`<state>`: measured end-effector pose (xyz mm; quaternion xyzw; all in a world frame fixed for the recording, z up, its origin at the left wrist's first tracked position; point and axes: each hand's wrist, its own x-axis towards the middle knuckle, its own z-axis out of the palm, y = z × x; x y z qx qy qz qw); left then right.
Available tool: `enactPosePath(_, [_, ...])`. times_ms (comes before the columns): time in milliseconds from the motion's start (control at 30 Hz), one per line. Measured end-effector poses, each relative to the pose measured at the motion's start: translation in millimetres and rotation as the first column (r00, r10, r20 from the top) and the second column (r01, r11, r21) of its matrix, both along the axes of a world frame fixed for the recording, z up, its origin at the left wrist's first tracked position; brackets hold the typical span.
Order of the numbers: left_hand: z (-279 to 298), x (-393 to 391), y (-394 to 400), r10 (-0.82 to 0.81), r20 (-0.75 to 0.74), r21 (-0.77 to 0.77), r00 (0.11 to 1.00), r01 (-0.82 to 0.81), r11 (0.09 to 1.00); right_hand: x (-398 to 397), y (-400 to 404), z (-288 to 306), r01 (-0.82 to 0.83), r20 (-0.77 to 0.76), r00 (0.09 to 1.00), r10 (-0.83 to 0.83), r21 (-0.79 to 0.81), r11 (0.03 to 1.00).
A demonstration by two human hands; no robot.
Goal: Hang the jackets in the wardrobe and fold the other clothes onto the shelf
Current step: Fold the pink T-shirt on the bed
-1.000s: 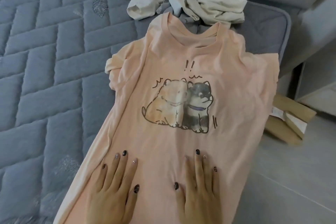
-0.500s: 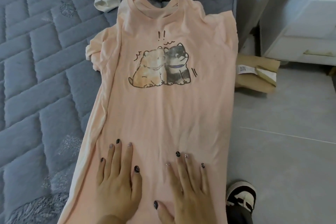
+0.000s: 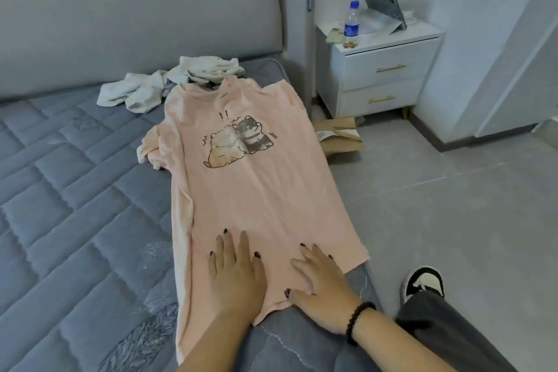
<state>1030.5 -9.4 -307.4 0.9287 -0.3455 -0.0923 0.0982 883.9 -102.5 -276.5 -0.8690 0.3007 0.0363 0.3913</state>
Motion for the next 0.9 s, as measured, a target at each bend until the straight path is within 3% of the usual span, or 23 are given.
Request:
enactPosePath(100, [11, -2, 51, -0.285, 0.018, 0.106, 0.958, 0.281, 0.954, -24, 8, 5, -0.18, -0.207, 0.968, 0.145, -0.161, 0.97])
enactPosePath(200, [18, 0, 102, -0.472, 0.118, 0.163, 0.874, 0.452, 0.877, -31, 3, 0, -0.26, -0.244, 0.952, 0.185, -0.322, 0.911])
enactPosePath(433, [41, 21, 120, -0.524, 0.329, 0.204, 0.786, 0.482, 0.852, -20, 3, -16, -0.279, -0.328, 0.938, 0.11, -0.53, 0.801])
enactPosePath(567, [60, 36, 135, -0.583, 0.282, 0.333, 0.762, 0.492, 0.804, -12, -5, -14, -0.195, -0.313, 0.95, 0.009, -0.571, 0.798])
enactPosePath(900, [108, 72, 206, -0.663, 0.228, 0.488, 0.713, 0.505, 0.712, -12, -3, 10, -0.317, -0.388, 0.92, 0.059, -0.646, 0.695])
